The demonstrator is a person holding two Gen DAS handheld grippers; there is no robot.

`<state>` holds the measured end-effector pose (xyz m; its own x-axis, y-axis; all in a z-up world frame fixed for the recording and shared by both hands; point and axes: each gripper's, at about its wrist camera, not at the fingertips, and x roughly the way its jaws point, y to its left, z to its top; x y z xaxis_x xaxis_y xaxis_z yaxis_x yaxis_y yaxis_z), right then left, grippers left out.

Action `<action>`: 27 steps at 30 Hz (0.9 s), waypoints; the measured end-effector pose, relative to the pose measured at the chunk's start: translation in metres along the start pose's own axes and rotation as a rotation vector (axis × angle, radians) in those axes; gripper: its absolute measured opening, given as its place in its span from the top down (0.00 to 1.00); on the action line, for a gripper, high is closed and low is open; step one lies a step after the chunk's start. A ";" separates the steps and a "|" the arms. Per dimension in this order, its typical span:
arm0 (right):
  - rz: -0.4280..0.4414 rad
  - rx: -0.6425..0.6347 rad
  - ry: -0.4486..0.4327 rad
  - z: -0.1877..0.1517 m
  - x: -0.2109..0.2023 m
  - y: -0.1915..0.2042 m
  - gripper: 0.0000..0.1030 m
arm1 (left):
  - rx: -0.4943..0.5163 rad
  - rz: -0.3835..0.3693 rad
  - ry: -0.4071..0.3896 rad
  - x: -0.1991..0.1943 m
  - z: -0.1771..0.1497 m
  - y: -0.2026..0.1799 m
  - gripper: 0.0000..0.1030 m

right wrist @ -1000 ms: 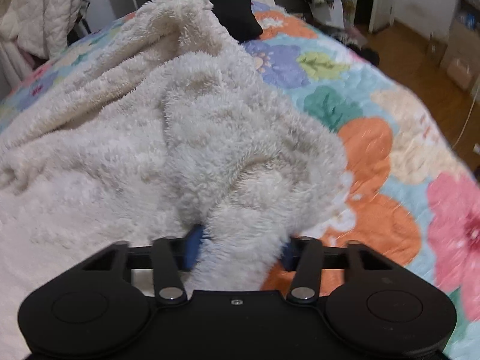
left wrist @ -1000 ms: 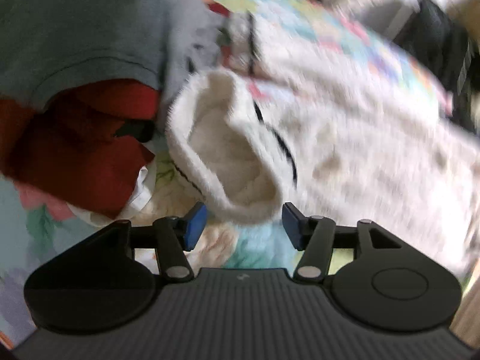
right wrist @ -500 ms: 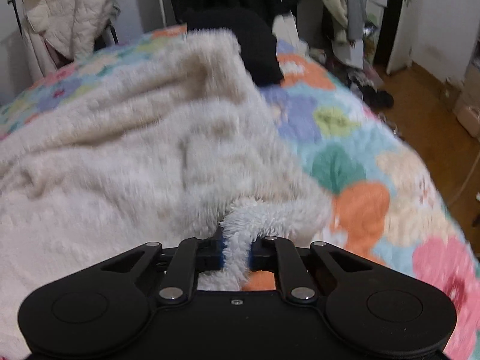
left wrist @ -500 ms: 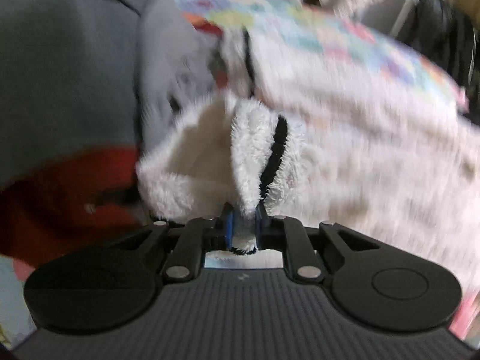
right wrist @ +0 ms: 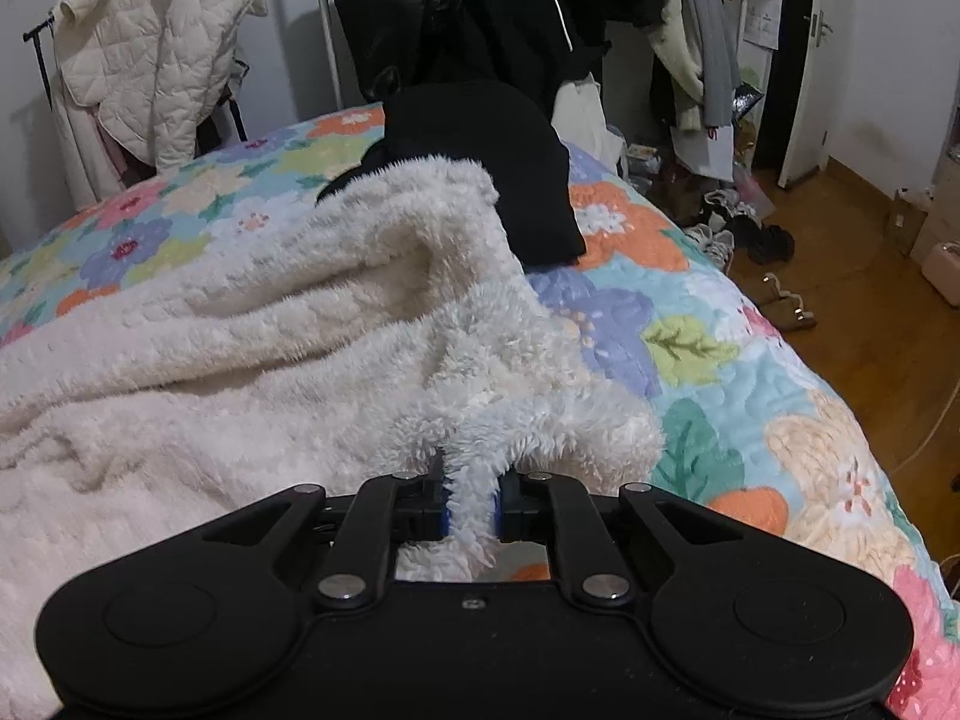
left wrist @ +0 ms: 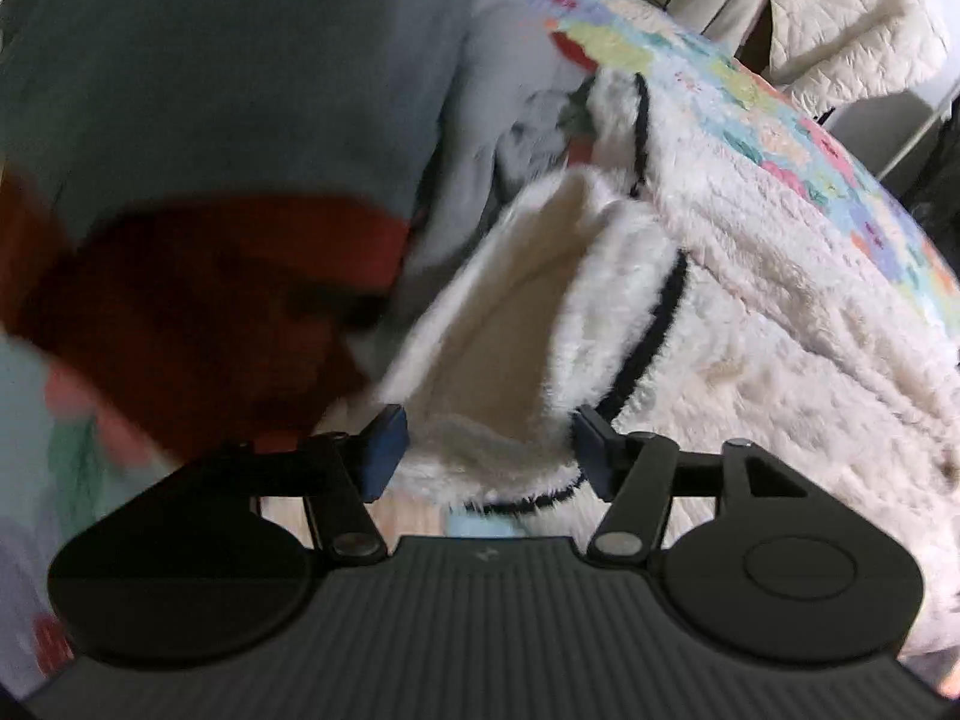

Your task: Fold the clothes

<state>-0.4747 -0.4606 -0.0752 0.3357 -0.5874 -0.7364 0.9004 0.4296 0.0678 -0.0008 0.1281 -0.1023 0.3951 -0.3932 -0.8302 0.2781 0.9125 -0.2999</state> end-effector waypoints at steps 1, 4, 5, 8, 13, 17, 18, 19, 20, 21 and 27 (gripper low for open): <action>0.000 0.013 0.005 -0.002 0.002 -0.001 0.88 | -0.026 -0.007 0.018 0.001 -0.003 0.003 0.33; 0.000 0.062 0.020 -0.009 0.007 -0.005 0.88 | -0.110 -0.034 0.099 0.011 -0.016 0.009 0.30; -0.001 0.074 0.025 -0.011 0.009 -0.006 0.88 | -0.140 -0.059 0.114 0.016 -0.021 0.010 0.30; 0.002 0.095 0.037 -0.016 0.013 -0.010 0.87 | -0.205 -0.095 0.100 0.035 -0.028 0.004 0.27; 0.043 0.106 0.025 -0.001 0.022 -0.011 0.85 | -0.120 -0.111 -0.044 0.066 -0.018 -0.027 0.28; 0.124 0.102 -0.095 0.016 -0.015 -0.010 0.89 | -0.091 -0.179 -0.117 0.055 -0.008 -0.043 0.74; 0.130 0.110 -0.112 0.014 -0.026 -0.014 0.90 | -0.060 -0.162 -0.166 0.043 -0.008 -0.045 0.74; 0.137 0.131 -0.119 0.008 -0.036 -0.020 0.91 | -0.020 -0.133 -0.210 0.031 -0.008 -0.048 0.74; 0.144 0.151 -0.126 0.002 -0.046 -0.025 0.91 | 0.007 -0.116 -0.245 0.017 -0.008 -0.049 0.74; 0.147 0.172 -0.129 -0.006 -0.054 -0.032 0.91 | 0.007 -0.125 -0.260 0.007 -0.009 -0.047 0.74; 0.105 0.427 -0.103 -0.064 -0.073 -0.066 0.92 | -0.033 -0.089 -0.254 -0.018 -0.024 -0.037 0.75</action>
<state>-0.5762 -0.4019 -0.0691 0.4380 -0.6301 -0.6411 0.8860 0.1820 0.4265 -0.0391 0.1038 -0.0870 0.5783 -0.4842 -0.6566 0.2949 0.8745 -0.3852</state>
